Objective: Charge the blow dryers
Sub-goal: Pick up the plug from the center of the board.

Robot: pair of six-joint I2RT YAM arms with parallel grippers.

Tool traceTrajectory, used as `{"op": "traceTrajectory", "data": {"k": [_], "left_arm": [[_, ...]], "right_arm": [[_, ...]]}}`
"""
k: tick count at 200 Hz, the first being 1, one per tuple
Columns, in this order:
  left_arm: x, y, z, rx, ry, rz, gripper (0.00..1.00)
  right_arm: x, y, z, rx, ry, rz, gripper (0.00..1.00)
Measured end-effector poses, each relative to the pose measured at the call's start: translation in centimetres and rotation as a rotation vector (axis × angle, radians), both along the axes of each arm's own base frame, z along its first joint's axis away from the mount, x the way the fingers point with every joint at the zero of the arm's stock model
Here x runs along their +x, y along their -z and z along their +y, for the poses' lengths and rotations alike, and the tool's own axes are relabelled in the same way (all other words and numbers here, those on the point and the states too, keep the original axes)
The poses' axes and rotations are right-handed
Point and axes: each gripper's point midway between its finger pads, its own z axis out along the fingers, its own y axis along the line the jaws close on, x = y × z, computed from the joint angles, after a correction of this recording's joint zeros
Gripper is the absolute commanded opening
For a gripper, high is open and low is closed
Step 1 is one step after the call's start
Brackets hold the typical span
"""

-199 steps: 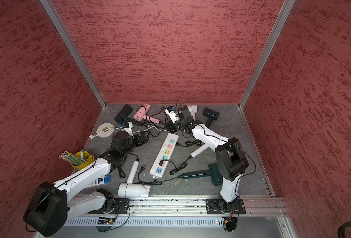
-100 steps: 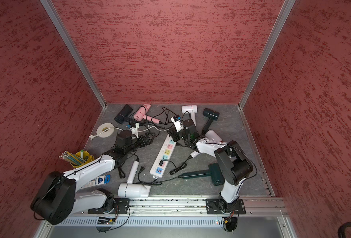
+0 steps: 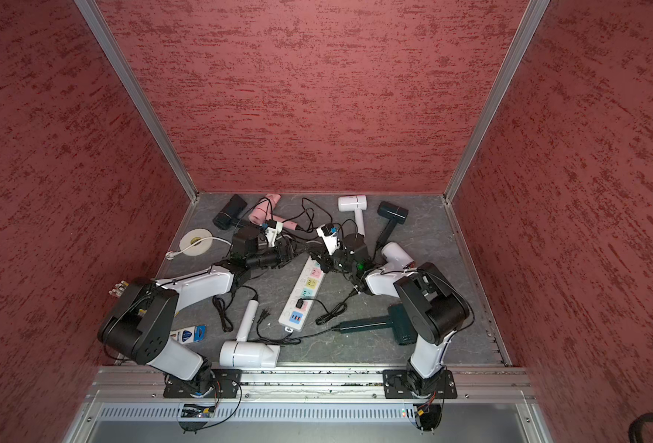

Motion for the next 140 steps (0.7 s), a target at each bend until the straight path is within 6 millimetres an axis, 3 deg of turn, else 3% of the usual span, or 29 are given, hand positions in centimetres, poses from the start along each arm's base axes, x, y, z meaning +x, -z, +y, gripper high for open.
{"op": "traceTrajectory", "data": {"k": [34, 97, 140], "left_arm": [[0.0, 0.4, -0.1, -0.036, 0.016, 0.040, 0.57], [0.4, -0.1, 0.2, -0.064, 0.006, 0.038, 0.00], [0.5, 0.0, 0.3, -0.051, 0.003, 0.024, 0.00]], "right_arm": [[-1.0, 0.2, 0.9, -0.015, -0.039, -0.019, 0.00], [-1.5, 0.0, 1.4, -0.032, -0.066, -0.056, 0.00], [-1.2, 0.0, 1.6, -0.085, -0.072, -0.041, 0.39]]}}
